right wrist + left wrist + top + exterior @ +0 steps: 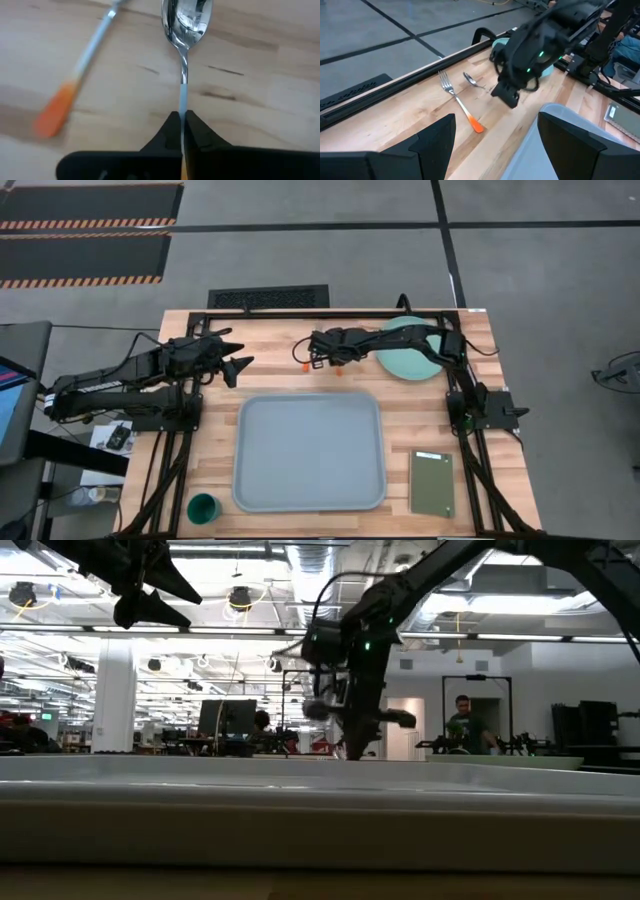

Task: Pick and place plate/cup/fork/spoon on tray
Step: Put the orange spoon on the right of the gray tray

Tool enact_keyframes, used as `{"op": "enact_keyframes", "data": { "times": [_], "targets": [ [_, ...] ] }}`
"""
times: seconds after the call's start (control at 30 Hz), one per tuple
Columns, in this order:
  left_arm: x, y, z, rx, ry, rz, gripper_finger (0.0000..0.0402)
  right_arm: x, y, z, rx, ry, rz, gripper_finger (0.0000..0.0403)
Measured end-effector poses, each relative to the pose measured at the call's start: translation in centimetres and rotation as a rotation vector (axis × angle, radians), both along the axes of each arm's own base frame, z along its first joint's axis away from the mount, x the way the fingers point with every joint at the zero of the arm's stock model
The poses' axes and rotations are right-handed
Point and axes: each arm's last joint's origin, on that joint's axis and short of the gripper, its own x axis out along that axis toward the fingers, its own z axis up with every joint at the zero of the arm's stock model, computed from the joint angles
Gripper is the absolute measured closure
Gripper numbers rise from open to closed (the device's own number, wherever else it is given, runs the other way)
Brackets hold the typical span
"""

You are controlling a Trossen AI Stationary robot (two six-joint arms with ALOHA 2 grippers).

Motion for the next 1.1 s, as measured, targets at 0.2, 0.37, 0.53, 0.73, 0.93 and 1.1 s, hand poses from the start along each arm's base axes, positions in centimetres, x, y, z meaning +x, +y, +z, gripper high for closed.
{"op": "enact_keyframes", "data": {
  "times": [0.2,0.37,0.53,0.73,0.93,1.1],
  "targets": [
    [0.0,0.0,0.1,0.005,-0.006,0.008,0.0132,-0.5,1.7,2.7,-0.012,-0.008,0.034,0.0399],
    [0.1,0.0,0.2,0.01,-0.023,0.01,0.0132,-1.2,5.8,4.9,-0.007,0.015,0.065,0.04],
    [0.1,0.1,0.3,0.005,-0.038,0.014,0.0132,-2.2,11.7,6.4,-0.004,0.046,0.064,0.04],
    [0.2,0.2,0.3,-0.015,-0.048,0.063,0.0132,-2.6,19.1,6.1,0.041,-0.009,0.067,0.0398],
    [0.7,0.2,-0.1,-0.084,-0.053,0.059,0.0132,-4.7,25.9,4.1,0.049,-0.071,0.013,0.0399],
    [1.4,0.2,-0.6,-0.138,-0.021,0.015,0.0132,-7.3,30.7,3.3,0.078,-0.126,-0.055,0.04]
  ]
}}
